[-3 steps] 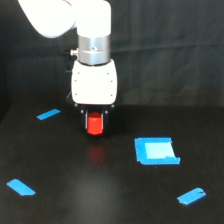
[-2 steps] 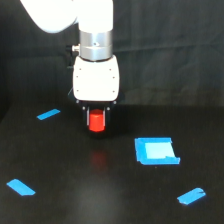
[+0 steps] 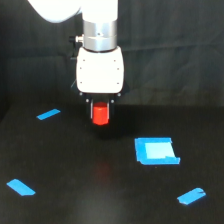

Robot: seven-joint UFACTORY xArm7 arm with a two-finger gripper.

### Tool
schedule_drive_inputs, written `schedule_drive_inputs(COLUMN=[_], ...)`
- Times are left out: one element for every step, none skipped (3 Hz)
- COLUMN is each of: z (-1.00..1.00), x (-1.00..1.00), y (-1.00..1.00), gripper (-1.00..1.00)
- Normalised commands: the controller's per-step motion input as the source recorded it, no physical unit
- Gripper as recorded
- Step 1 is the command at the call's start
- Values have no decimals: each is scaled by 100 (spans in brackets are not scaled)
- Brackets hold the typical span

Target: Pick up the red object from the table

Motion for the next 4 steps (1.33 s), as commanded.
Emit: schedule_drive_inputs(z=[100, 95, 72, 64], x=[11, 12, 16, 3], y=[-8, 4, -5, 5], gripper=[-100, -98, -100, -92])
